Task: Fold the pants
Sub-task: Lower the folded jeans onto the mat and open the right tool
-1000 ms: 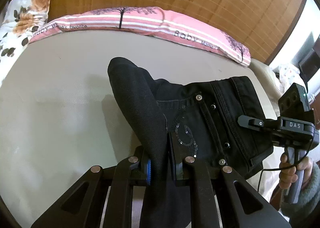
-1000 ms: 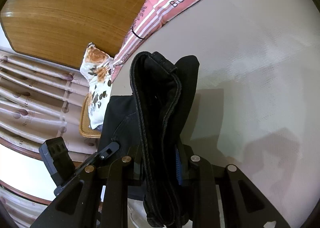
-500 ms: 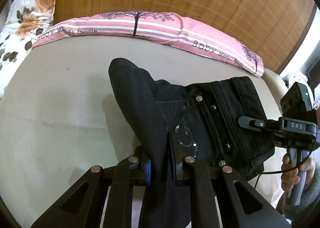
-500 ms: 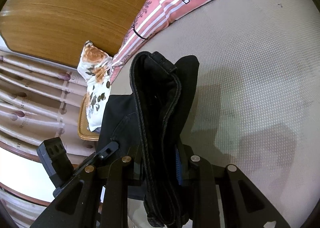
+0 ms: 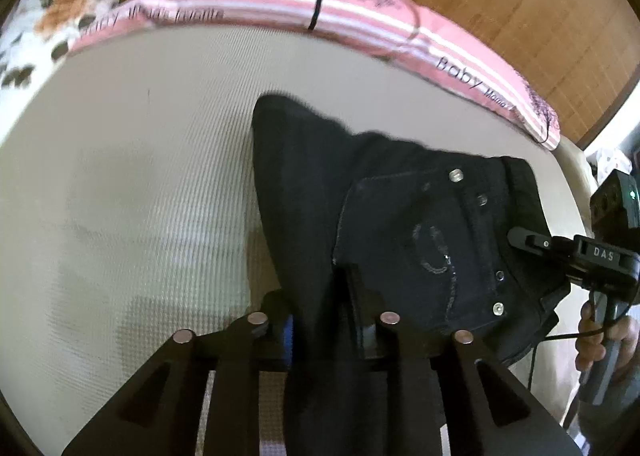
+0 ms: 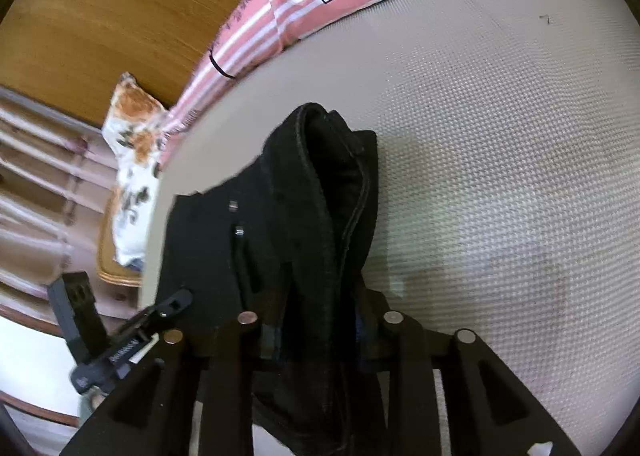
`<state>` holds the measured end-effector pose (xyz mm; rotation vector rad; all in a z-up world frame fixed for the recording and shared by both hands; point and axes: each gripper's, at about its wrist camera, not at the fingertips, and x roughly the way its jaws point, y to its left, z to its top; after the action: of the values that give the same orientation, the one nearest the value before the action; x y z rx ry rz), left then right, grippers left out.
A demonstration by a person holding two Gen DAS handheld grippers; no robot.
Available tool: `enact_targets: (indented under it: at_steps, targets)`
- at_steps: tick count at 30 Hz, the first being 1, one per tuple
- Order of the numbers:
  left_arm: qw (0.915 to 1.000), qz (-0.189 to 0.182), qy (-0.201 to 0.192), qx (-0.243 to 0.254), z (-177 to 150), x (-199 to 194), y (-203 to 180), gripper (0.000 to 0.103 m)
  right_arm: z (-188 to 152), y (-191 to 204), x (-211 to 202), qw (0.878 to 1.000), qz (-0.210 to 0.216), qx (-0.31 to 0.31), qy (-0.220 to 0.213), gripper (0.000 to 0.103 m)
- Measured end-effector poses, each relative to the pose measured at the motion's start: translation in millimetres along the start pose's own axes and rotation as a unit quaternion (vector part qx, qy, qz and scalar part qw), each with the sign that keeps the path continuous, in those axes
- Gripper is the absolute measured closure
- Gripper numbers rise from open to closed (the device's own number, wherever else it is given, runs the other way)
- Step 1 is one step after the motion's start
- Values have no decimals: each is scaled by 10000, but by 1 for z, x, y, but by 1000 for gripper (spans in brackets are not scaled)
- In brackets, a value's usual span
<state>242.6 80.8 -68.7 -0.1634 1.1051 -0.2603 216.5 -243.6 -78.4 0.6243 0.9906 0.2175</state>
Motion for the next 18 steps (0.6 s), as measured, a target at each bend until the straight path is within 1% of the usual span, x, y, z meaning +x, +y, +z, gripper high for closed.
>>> enact_targets:
  at_steps: [1,2,3,4,5,7,9,11,15,18]
  targets:
    - [10000,63,7,33,-2,3,1,70,-1,1,1,9998,-159,-79,-37,64]
    - [9999,103,12,66,-3,5,2,68,-2,2,2,9994,-305,-134,-80,61]
    - [9999,130,15,81,-4,6,2,66,-4,2,2,9991,-393,-151,-111,57]
    - [9999,147,1,89,-5,5,2,64,-5,2,1,9987,-469,-160,-155,54]
    - [9997,223,7,109,-5,4,1,60,-6,2,0,9983,-524,-190,-174,54]
    - [9993,340,33,148,-7,1,0,57,-9,3,-4,9979,-584,-227,-158,53]
    - [9987,460,37,220,-14,-4,-3,57,-16,5,-12,9974,-655,-252,-165,51]
    - [9979,567,58,299,-22,-7,-5,54,-27,7,-17,9971,-685,-304,-145,50]
    - [9962,729,-18,469,-46,-20,-13,53,-50,14,-31,9965,-695,-432,-192,48]
    - [9950,818,-52,568,-58,-25,-16,51,-60,16,-35,9937,-954,-549,-221,46]
